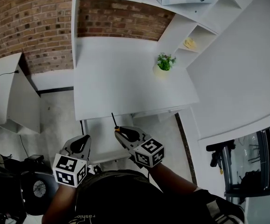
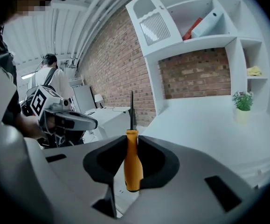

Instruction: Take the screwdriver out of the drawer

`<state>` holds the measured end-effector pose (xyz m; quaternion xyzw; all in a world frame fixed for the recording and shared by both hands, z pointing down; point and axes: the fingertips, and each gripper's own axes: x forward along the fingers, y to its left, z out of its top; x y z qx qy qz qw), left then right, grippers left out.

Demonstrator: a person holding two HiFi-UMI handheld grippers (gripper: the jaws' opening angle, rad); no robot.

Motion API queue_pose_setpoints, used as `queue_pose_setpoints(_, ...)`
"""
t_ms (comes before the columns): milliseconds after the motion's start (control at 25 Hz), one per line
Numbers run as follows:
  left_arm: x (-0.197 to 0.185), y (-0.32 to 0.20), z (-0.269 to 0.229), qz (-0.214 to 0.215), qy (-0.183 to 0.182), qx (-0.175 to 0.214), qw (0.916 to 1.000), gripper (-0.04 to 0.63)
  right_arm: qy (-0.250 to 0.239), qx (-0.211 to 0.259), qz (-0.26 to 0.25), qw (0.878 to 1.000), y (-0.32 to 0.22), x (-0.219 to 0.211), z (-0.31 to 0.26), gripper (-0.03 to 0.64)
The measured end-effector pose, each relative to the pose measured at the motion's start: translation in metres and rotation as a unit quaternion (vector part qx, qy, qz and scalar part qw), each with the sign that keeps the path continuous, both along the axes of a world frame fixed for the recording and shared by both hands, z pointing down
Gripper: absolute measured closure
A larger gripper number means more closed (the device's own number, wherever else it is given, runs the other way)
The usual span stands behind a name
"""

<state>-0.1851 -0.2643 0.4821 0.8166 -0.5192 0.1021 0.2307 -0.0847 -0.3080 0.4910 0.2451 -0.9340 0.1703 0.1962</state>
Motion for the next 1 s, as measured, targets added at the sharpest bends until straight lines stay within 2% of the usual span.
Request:
queue_pose_setpoints(520,0.072,0.039,-0.026,-0.013,-0.016,0.025,0.9995,0.577,-0.042,0.033,-0.010,0.999,0.045,0.063,-0.040,0.537)
queue_pose_setpoints(840,0.109,0.069,-0.041,-0.036,0.018,0.033,0.9986,0.577,-0.058,0.051,-0.023,0.997,0.078,0.104,-0.058,0.538)
queue_pose_setpoints(1000,0.126,0.090,-0.044,-0.040,0.002,0.039,0.9984,0.577,-0.065,0.057,-0.025,0.996,0.093,0.123,-0.064,0.538)
